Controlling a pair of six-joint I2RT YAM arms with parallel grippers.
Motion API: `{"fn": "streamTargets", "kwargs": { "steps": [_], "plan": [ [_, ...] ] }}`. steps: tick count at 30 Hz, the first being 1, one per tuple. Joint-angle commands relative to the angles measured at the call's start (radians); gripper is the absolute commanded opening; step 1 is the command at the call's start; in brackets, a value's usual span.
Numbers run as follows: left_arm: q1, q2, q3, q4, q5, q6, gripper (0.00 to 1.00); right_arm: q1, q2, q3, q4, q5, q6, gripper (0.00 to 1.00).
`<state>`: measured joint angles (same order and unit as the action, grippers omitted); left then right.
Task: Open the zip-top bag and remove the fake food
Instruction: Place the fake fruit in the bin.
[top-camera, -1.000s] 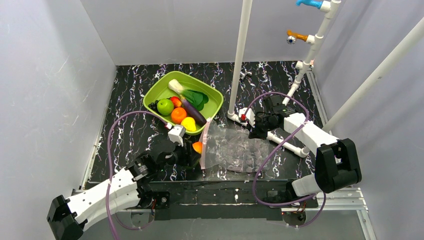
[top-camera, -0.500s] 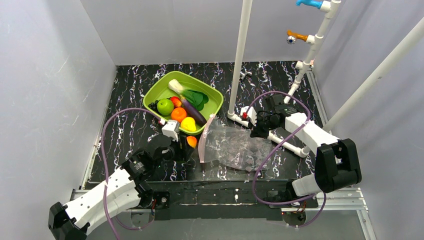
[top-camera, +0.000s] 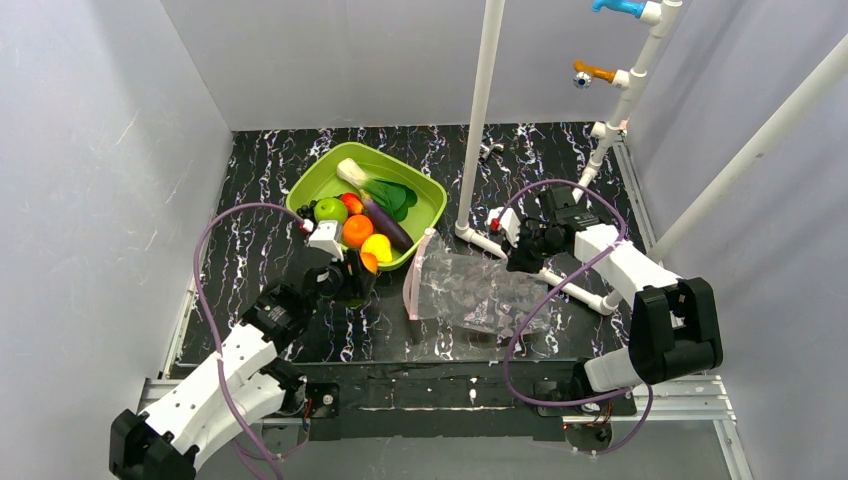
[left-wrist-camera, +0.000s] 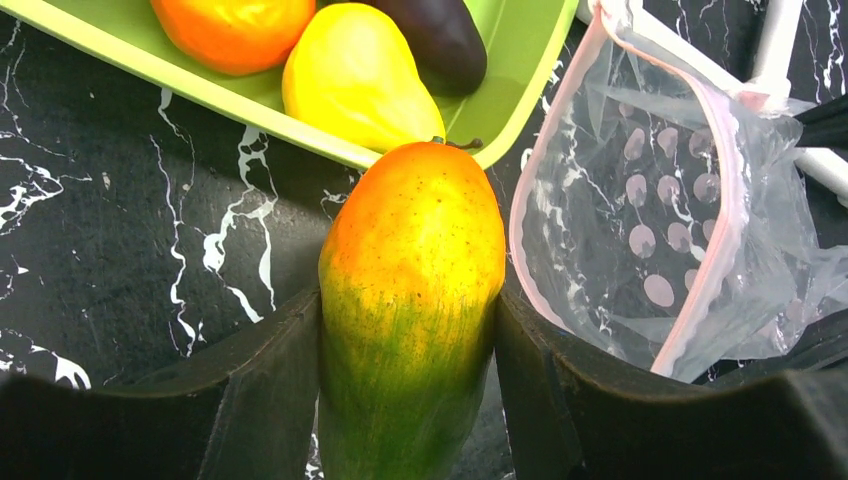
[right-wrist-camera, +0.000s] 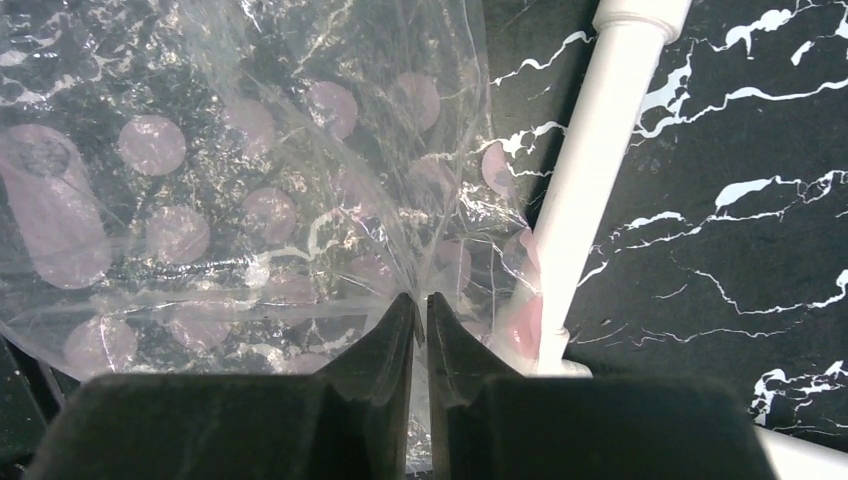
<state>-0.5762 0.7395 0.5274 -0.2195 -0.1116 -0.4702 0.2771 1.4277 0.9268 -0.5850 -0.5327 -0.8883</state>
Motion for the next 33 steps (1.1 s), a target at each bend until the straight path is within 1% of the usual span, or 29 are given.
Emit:
{"fn": "streamTargets", "kwargs": {
  "steps": [1, 4, 8, 11, 15, 21, 33],
  "plan": [
    [0.044, 0.028, 0.057, 0.037, 0.035, 0.022, 0.0, -0.013, -0.008, 0.0, 0.033, 0.004, 0.008, 0.18],
    [0.077, 0.056, 0.076, 0.049, 0.058, 0.024, 0.0, -0.015, -0.014, -0.004, 0.032, -0.004, 0.005, 0.26],
    [0.12, 0.094, 0.104, 0.069, 0.094, 0.024, 0.0, -0.016, -0.032, -0.015, 0.03, -0.026, -0.003, 0.42],
    [0.149, 0.127, 0.123, 0.083, 0.127, 0.019, 0.0, -0.018, -0.051, -0.024, 0.034, -0.049, -0.006, 0.51],
    [0.184, 0.171, 0.145, 0.104, 0.174, 0.014, 0.0, -0.026, -0.07, -0.03, 0.034, -0.089, -0.001, 0.58],
    [0.233, 0.238, 0.186, 0.127, 0.224, 0.008, 0.0, -0.046, -0.097, -0.031, 0.022, -0.164, 0.004, 0.63],
    [0.292, 0.376, 0.285, 0.145, 0.301, -0.002, 0.0, -0.071, -0.108, -0.021, -0.017, -0.227, -0.018, 0.65]
  ]
}}
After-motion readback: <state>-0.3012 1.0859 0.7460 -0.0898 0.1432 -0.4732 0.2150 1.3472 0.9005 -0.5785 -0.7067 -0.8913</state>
